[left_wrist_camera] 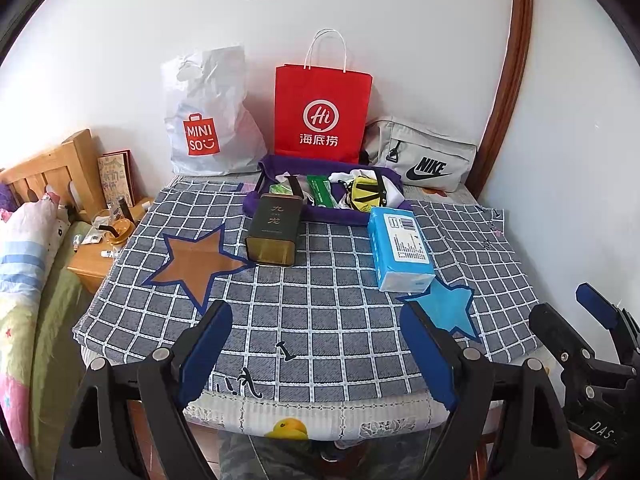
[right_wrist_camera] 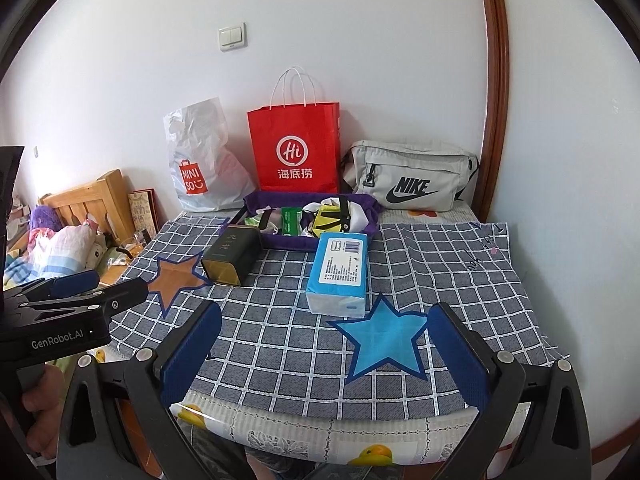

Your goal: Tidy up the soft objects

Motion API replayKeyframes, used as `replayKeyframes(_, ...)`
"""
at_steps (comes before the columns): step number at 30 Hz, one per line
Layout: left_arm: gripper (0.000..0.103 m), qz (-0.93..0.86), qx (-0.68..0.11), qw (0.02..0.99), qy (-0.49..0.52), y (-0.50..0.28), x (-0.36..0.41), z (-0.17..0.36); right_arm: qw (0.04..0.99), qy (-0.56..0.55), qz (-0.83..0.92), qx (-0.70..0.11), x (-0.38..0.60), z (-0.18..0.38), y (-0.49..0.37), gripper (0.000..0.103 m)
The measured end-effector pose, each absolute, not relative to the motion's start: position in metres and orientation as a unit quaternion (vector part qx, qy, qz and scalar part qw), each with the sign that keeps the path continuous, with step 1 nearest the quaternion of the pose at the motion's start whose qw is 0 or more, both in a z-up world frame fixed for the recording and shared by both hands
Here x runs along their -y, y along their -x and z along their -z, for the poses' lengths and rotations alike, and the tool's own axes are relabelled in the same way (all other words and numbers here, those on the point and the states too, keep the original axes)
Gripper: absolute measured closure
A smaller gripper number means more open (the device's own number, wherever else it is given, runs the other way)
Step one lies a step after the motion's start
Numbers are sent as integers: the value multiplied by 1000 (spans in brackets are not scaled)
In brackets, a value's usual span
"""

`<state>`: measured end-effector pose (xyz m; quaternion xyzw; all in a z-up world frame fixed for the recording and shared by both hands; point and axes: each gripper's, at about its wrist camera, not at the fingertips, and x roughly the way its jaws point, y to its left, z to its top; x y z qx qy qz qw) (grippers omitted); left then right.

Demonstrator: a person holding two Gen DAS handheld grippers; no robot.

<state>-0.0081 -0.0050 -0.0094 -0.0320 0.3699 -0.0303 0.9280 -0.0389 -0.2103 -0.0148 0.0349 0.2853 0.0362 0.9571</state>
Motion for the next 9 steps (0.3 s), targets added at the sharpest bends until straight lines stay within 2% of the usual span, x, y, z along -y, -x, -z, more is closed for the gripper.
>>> replayKeyframes(9, 18, 34, -364, 930, 24, 3, 5, 4, 959, -36, -33, -281, 212, 10, 40, 1)
